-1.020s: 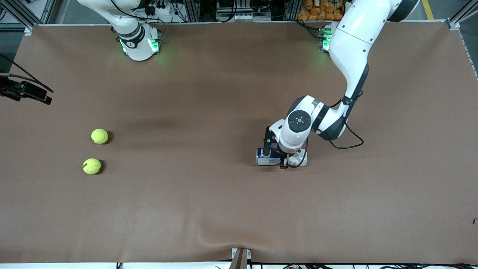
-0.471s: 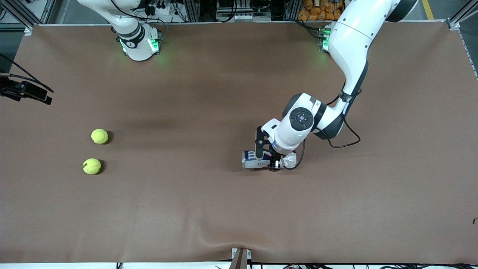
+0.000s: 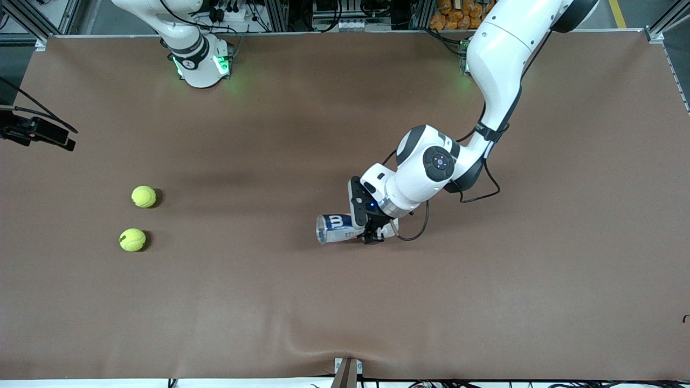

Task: Insert tennis ball vertically with right arm
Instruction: 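Lift the can and turn it upright with the left gripper, then carry the upright can inward while the right gripper grasps a ball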

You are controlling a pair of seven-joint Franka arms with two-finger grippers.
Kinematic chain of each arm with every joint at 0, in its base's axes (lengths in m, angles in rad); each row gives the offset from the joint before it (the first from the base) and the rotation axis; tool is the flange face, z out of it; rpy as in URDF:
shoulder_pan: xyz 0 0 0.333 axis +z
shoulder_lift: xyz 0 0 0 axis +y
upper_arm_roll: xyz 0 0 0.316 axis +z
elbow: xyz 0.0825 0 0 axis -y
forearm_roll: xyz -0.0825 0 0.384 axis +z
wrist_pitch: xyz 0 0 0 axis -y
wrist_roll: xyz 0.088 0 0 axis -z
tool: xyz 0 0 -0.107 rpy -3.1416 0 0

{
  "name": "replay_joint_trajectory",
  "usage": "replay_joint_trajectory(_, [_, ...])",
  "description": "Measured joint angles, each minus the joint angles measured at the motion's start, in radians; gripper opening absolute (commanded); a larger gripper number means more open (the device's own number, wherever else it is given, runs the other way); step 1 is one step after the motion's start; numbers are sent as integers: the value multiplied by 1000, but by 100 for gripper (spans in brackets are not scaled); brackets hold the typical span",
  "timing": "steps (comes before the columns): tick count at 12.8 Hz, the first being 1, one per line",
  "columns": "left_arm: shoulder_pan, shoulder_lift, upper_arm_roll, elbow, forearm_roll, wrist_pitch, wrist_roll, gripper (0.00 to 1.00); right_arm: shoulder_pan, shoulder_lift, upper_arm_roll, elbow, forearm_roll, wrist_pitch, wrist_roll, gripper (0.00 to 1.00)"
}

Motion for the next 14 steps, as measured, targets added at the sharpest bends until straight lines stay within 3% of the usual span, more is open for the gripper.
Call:
replay_joint_trajectory(3, [28, 29, -40, 58, -56, 0, 58, 60, 3, 7, 2, -3, 0, 14, -1, 100])
replay_joint_trajectory(7, [137, 60, -152, 69, -252, 0, 212, 60, 3, 22, 3, -24, 0, 35, -1, 100])
replay_joint_trajectory(10, [190, 90, -218, 69, -521, -2, 400, 63, 3, 78, 2, -72, 0, 141, -1, 100])
replay_joint_trajectory(14, [184, 150, -235, 68, -934, -1, 751, 62, -12, 250, -7, -84, -2, 370, -30, 100])
